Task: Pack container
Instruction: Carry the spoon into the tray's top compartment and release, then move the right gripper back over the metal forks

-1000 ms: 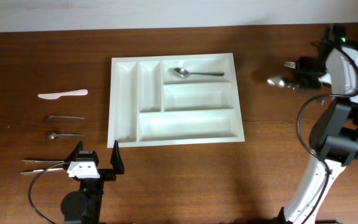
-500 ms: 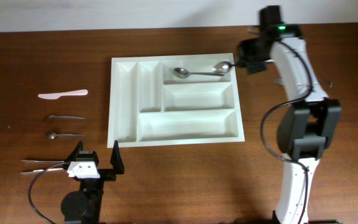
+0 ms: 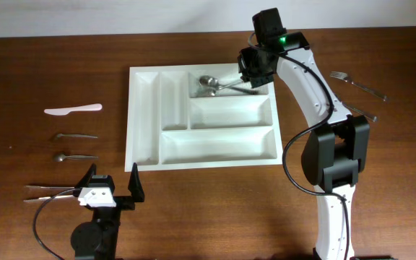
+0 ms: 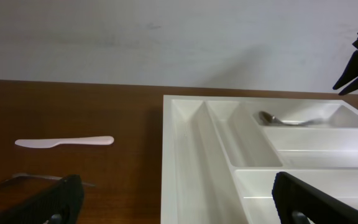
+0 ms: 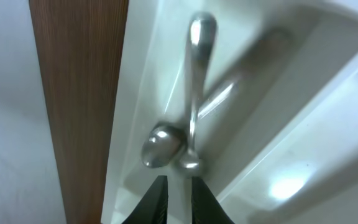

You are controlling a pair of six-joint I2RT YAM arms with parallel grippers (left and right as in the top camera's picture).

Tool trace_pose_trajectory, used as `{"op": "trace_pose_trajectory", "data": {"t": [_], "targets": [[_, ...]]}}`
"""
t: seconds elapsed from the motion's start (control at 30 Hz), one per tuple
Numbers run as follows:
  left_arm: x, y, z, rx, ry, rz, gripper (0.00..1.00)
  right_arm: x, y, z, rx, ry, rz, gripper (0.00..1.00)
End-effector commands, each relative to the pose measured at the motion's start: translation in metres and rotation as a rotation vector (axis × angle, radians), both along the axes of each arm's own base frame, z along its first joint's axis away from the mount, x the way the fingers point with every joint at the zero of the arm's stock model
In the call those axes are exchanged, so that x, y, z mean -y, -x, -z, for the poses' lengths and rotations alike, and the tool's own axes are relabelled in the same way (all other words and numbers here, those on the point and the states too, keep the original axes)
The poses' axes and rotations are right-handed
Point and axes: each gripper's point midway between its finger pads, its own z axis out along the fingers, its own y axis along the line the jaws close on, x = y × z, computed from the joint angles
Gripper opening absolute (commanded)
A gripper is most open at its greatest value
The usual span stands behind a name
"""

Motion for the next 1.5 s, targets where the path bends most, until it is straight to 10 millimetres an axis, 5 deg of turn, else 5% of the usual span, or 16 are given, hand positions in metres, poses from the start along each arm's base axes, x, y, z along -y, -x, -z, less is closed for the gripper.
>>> {"op": "trace_pose_trajectory", "data": {"t": [0.0, 0.1, 0.23, 0.4, 0.5, 0.67, 0.8, 1.17, 1.47], "targets": [[0.000, 0.000, 0.001, 0.002, -0.016, 0.000, 0.99, -0.002, -0.004, -0.005, 0.026, 0.035, 0.019, 0.15], [0.000, 0.000, 0.001, 0.002, -0.016, 0.000, 0.99, 0.005, -0.006, -0.005, 0.031, 0.049, 0.025, 0.17], [0.000, 0.000, 0.001, 0.002, -0.016, 0.000, 0.99, 0.038, -0.015, -0.005, 0.057, 0.098, 0.010, 0.30], [0.000, 0.000, 0.001, 0.002, -0.016, 0.000, 0.99, 0.115, -0.017, 0.000, 0.027, 0.152, 0.049, 0.65], [0.000, 0.000, 0.001, 0.002, -0.016, 0.000, 0.99, 0.170, -0.007, 0.005, -0.030, 0.169, 0.118, 0.78], [0.000, 0.000, 0.001, 0.002, -0.016, 0.000, 0.99, 0.246, 0.023, 0.013, -0.144, 0.164, 0.249, 0.85], [0.000, 0.000, 0.001, 0.002, -0.016, 0.000, 0.99, 0.283, 0.038, 0.015, -0.184, 0.158, 0.324, 0.85], [0.000, 0.000, 0.001, 0.002, -0.016, 0.000, 0.99, 0.321, 0.049, 0.016, -0.219, 0.272, 0.506, 0.99], [0.000, 0.000, 0.001, 0.002, -0.016, 0.000, 0.99, 0.343, 0.059, 0.019, -0.240, 0.313, 0.560, 0.99]]}}
